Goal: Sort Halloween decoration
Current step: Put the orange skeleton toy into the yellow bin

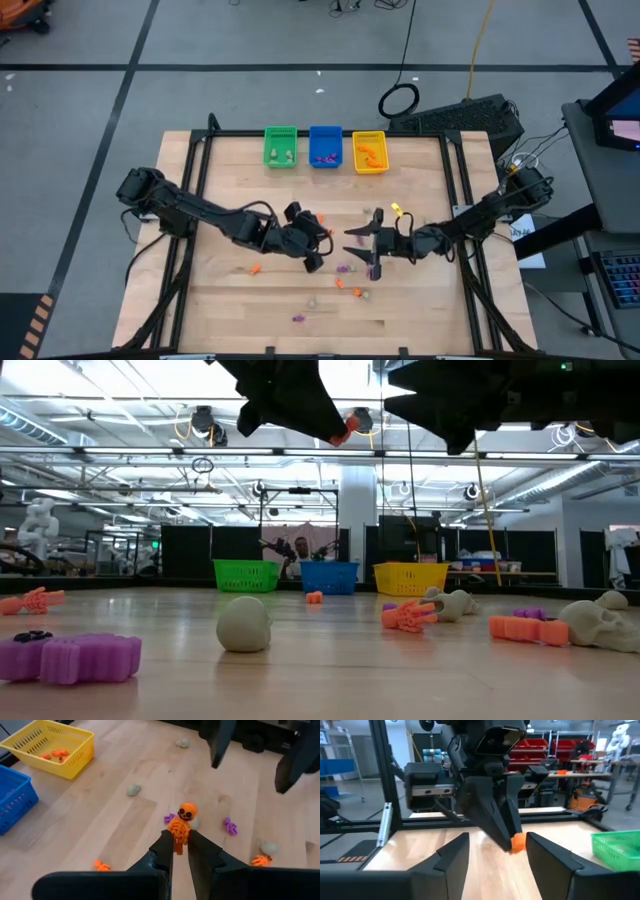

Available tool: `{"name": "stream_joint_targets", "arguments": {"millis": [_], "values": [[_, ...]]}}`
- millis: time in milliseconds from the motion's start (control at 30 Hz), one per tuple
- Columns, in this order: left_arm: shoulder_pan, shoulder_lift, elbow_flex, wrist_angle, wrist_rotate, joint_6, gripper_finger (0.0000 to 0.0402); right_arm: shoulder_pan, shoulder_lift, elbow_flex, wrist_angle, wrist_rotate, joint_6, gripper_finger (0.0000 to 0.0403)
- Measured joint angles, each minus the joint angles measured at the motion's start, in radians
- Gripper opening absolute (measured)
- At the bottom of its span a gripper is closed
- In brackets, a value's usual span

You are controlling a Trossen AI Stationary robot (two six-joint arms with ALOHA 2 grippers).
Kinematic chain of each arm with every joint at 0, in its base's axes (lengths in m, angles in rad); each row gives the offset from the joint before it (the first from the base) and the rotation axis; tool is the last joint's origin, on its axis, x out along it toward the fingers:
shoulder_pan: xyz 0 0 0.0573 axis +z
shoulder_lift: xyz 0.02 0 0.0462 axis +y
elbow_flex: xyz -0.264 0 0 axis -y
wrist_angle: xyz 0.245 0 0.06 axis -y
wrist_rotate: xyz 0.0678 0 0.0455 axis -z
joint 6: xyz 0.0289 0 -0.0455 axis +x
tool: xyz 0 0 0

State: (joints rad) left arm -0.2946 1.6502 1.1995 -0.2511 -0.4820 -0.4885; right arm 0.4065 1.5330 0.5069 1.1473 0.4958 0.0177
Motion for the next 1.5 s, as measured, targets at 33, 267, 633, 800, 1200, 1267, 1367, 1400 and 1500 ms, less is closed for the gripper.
{"name": "stream_joint_targets", "arguments": {"millis": [33,267,633,800,1200,1267,1367,1400,1500], "values": [[0.004,0.0,0.0,0.006,0.0,0.0,0.0041,-0.005,0.0,0.003,-0.001,0.0,-0.008,0.0188],[0.014,0.0,0.0,0.015,0.002,-0.001,0.0041,-0.047,0.001,0.006,-0.016,-0.069,0.0,0.0191],[0.004,0.0,0.0,0.092,0.011,0.085,0.0041,-0.065,0.002,0.006,-0.012,-0.106,-0.013,0.0188],[0.004,0.0,0.0,0.094,0.018,0.086,0.0041,-0.068,0.002,0.006,0.014,-0.103,-0.04,0.0188],[0.004,0.001,0.0,0.138,0.018,0.087,0.0041,-0.091,0.002,0.006,0.031,-0.107,-0.057,0.0188],[0.004,0.001,0.0,0.14,0.018,0.087,0.0041,-0.091,0.002,0.006,0.031,-0.108,-0.057,0.0188],[0.005,0.001,0.0,0.146,0.018,0.087,0.0041,-0.091,0.002,0.006,0.031,-0.109,-0.057,0.0186],[0.005,0.001,0.0,0.155,0.018,0.087,0.0041,-0.091,0.002,0.006,0.031,-0.112,-0.057,0.0186],[0.005,0.001,0.0,0.193,0.019,0.115,0.0041,-0.098,0.002,0.007,0.03,-0.138,-0.055,0.0186]]}}
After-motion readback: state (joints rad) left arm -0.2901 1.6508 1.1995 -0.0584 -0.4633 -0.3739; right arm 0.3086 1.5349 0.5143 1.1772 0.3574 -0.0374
